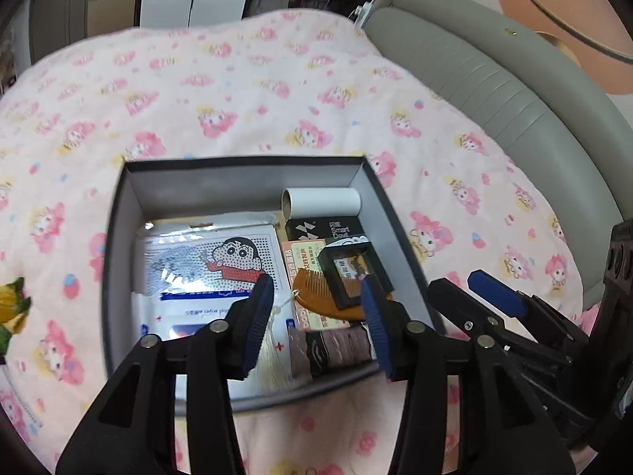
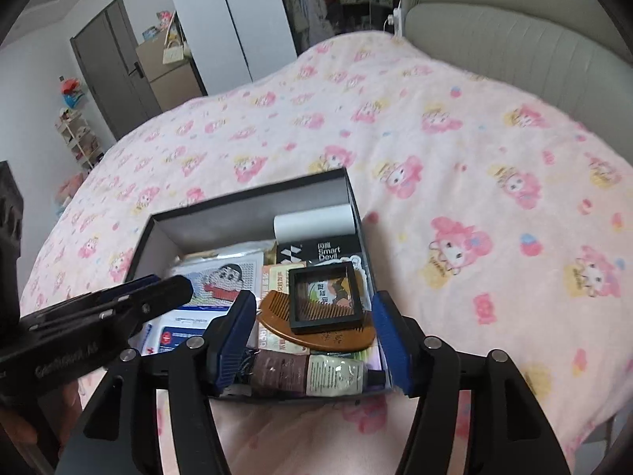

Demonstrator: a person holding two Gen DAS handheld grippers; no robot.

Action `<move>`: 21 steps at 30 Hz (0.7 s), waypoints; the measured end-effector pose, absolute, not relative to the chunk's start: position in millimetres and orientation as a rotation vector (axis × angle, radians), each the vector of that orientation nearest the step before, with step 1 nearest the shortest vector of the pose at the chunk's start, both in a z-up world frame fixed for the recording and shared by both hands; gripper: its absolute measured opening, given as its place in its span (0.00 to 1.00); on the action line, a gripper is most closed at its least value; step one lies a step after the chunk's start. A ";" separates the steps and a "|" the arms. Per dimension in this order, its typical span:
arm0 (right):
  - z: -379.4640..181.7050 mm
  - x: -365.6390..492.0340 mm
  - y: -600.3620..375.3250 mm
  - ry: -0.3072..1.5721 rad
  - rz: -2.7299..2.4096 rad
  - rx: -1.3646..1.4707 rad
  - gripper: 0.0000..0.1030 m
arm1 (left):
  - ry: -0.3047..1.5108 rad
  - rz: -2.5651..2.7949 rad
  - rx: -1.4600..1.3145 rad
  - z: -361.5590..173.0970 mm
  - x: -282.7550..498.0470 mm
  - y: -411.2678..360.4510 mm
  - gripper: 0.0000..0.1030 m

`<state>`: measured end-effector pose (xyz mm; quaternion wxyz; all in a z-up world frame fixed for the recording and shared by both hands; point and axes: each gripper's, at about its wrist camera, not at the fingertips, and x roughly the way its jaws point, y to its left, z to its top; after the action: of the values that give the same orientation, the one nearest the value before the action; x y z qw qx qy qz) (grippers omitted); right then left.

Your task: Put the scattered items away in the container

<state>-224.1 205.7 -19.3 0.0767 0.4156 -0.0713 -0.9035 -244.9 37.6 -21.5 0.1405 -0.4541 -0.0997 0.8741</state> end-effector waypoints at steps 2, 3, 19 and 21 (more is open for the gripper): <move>-8.5 -212.2 205.5 -0.251 -2.706 1.222 0.57 | -0.280 2.532 -1.293 -11.7 -233.2 36.6 0.45; -4.3 -207.0 204.9 -0.252 -2.710 1.211 0.57 | -0.278 2.535 -1.288 -7.1 -227.7 35.0 0.45; 33.6 -129.1 164.4 -0.077 -2.694 1.082 0.60 | -0.234 2.540 -1.218 27.9 -136.8 3.9 0.45; 35.5 -123.2 158.4 -0.075 -2.679 1.068 0.60 | -0.244 2.555 -1.211 31.1 -125.9 -3.4 0.45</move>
<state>-123.2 158.4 35.5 0.1279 0.3672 -0.0258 -0.9209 -125.9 -3.4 31.1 0.1515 -0.4217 -0.0849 0.8899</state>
